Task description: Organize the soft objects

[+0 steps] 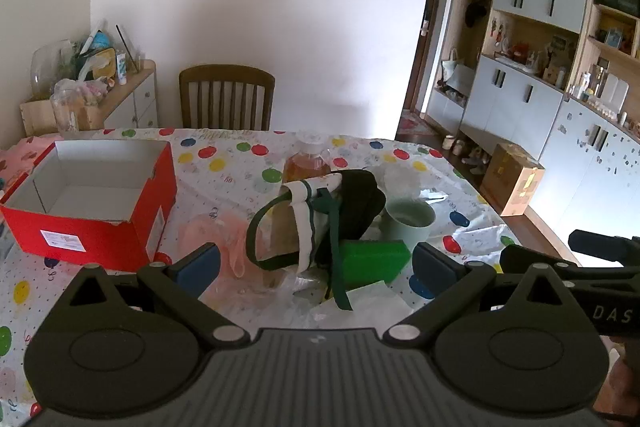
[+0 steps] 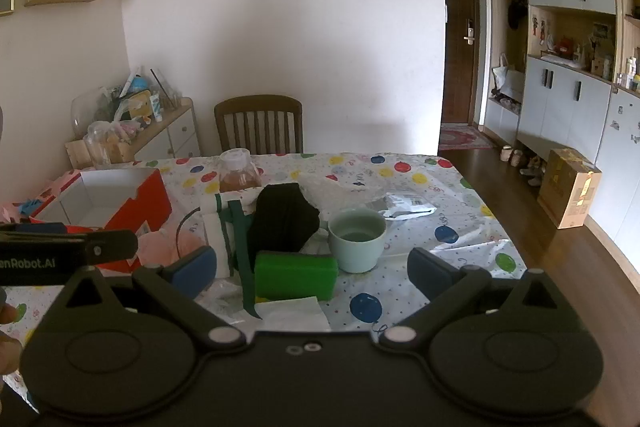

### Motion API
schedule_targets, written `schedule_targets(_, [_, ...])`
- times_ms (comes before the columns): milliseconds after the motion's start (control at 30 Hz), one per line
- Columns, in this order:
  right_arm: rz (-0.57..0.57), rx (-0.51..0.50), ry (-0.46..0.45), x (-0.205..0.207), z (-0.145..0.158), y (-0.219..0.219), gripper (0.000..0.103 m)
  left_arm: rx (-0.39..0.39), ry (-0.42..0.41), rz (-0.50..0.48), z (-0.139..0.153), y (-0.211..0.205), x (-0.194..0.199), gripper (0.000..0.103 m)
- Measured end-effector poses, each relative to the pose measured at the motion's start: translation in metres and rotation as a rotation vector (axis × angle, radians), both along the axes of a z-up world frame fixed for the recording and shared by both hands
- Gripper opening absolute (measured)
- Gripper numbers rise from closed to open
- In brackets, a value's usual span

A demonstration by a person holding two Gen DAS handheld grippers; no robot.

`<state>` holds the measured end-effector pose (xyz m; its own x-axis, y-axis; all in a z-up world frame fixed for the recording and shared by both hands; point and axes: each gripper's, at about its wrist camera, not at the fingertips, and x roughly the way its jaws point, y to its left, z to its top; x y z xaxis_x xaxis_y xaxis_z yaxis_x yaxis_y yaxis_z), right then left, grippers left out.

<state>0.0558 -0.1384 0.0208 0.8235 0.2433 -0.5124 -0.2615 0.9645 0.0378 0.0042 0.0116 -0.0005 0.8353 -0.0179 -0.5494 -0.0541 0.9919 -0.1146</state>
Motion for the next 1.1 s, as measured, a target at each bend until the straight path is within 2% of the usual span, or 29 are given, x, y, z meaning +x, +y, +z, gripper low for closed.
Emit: schedule_targets(1100, [0.012,0.000,-0.017,0.0050,0.0036,0.0028,0.101,-0.009,0.000,-0.004,0.0022,-0.0001,0.0047,0.103])
